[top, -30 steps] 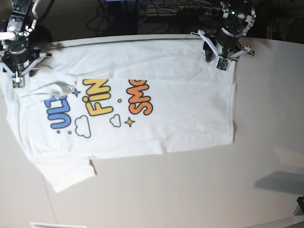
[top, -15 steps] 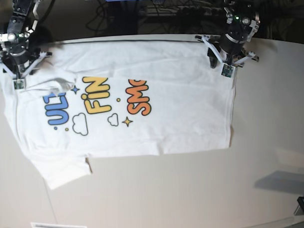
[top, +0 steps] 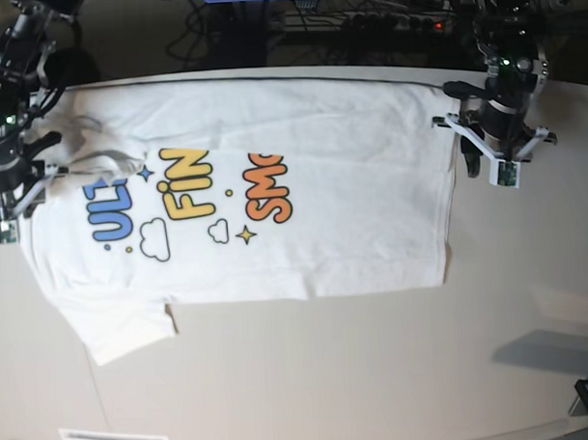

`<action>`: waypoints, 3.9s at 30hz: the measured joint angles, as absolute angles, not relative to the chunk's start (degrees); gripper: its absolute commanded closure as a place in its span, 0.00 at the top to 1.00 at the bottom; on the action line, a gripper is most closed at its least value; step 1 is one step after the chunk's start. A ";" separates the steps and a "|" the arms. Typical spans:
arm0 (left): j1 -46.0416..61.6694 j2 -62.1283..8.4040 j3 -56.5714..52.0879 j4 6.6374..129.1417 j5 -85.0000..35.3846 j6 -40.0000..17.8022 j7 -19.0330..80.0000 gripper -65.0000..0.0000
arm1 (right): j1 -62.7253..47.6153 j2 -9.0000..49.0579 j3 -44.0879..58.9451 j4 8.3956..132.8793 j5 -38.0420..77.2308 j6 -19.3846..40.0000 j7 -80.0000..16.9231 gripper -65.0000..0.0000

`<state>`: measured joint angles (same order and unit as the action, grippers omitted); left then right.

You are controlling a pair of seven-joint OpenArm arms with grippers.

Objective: Fold the T-shirt properly
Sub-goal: 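Release the shirt and move both grippers to its opposite long edge, then lower both grippers and pinch the opposite shirt edge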

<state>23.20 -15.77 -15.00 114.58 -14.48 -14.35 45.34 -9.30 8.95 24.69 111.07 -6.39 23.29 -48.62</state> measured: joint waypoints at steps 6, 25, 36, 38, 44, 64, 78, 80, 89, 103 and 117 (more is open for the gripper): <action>12.25 -17.17 -20.27 113.58 -15.53 -18.31 55.51 0.32 | 2.94 11.81 24.25 100.40 -6.37 33.93 -51.20 0.42; 5.21 -18.94 -14.57 108.36 -8.97 -19.53 58.65 0.32 | 33.93 22.06 25.02 48.03 -5.78 39.81 -43.81 0.53; 5.32 -19.03 -14.61 106.80 -8.60 -19.40 58.72 0.32 | 40.93 28.51 24.62 28.71 7.42 39.46 -38.70 0.53; 5.23 -19.07 -14.63 106.80 -8.60 -19.40 58.67 0.32 | 41.12 28.01 24.62 26.92 7.44 39.64 -37.78 0.53; 5.23 -19.05 -14.61 106.72 -8.60 -19.40 58.67 0.32 | 40.77 27.57 24.62 21.82 7.33 39.62 -34.33 0.53; 7.66 -19.40 -15.00 106.80 -8.58 -19.42 58.70 0.32 | 39.38 27.44 18.83 21.56 7.35 36.36 -29.26 0.53; 7.68 -19.40 -15.00 106.80 -8.36 -19.42 58.67 0.32 | 38.76 24.71 18.70 21.63 7.81 36.16 -27.70 0.52; 7.68 -19.42 -15.00 106.80 -8.36 -19.40 58.70 0.32 | 38.74 24.73 18.70 21.63 7.84 36.16 -27.68 0.52; 7.09 -19.38 -15.03 106.45 -8.36 -19.42 58.67 0.34 | 38.54 24.73 18.70 21.63 7.84 33.80 -27.94 0.00; -13.17 -15.79 -24.01 84.95 -8.43 -29.02 58.76 0.69 | 37.93 24.73 18.59 21.69 8.64 33.98 -27.46 0.00; -23.05 -17.37 -24.03 65.91 -29.19 -37.71 63.59 0.70 | 38.26 24.93 12.67 22.00 8.78 33.87 -26.83 0.00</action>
